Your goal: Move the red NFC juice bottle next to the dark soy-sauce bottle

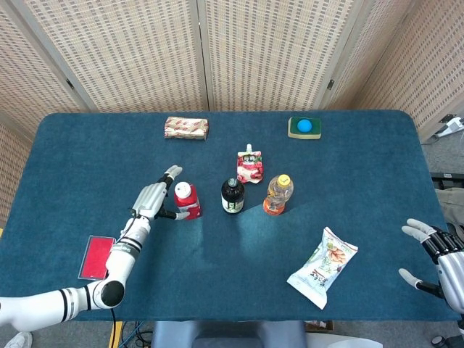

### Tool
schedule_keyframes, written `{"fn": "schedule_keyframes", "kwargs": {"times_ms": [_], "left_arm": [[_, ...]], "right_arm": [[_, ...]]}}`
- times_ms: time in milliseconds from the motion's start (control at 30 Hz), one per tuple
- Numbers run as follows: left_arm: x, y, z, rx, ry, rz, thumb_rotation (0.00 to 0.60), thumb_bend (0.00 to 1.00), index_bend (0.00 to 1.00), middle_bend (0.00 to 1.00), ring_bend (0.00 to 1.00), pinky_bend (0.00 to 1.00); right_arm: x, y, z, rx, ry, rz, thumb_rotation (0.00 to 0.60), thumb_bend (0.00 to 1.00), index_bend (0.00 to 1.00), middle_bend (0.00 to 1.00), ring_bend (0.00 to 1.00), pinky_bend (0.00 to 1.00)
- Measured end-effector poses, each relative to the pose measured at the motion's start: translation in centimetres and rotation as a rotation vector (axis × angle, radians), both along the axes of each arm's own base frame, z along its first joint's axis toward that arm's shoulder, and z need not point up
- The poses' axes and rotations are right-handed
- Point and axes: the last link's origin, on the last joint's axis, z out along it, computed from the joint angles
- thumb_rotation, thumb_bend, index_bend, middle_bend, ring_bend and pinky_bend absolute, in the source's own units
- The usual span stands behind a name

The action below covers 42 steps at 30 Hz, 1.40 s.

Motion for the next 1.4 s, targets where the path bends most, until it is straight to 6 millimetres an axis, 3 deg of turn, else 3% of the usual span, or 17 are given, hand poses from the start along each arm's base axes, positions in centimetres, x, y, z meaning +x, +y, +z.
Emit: {"fn": "schedule_keyframes", "kwargs": {"times_ms": [300,533,833,1067,1267,1400], "left_arm": [[-2.9,-2.4,3.4,0.044,0.042,-0.007,0.600,0.10,0.00,0.00,0.11,0.32],[-5.5,-5.1,6.4,0.109,0.113,-0.063,0.600,0.10,0.17,0.00,0.11,0.32],[-9.3,-10.5,10.7,0.280,0.185,-0.159,0.600,0.10,0.31,0.05,0.12,0.32],[-12.7,-16.0,13.8,0.394,0.253,-0.203,0.600,0.10,0.39,0.09,0.12,0.32],[-14.1,-19.8,15.0,0.380,0.255,-0.225,0.600,0.10,0.43,0.14,0.14,0.32],[-14.6,-20.3,14.7,0.355,0.263,-0.226,0.600,0.10,0.43,0.14,0.14,0.32]], "right_arm": [[0.0,-0.1,-0.2,0.005,0.009,-0.005,0.600,0.05,0.26,0.23,0.22,0.32],[0.0,-0.3,-0.5,0.007,0.020,-0.013,0.600,0.05,0.26,0.23,0.22,0.32],[-0.2,-0.9,-1.3,0.034,0.043,-0.034,0.600,0.05,0.26,0.23,0.22,0.32],[-0.4,-1.2,-1.6,0.043,0.053,-0.056,0.600,0.05,0.26,0.23,0.22,0.32],[-0.7,-1.5,-1.5,0.046,0.055,-0.080,0.600,0.05,0.26,0.23,0.22,0.32],[-1.0,-1.7,-1.6,0.051,0.056,-0.094,0.600,0.05,0.26,0.23,0.22,0.32]]}}
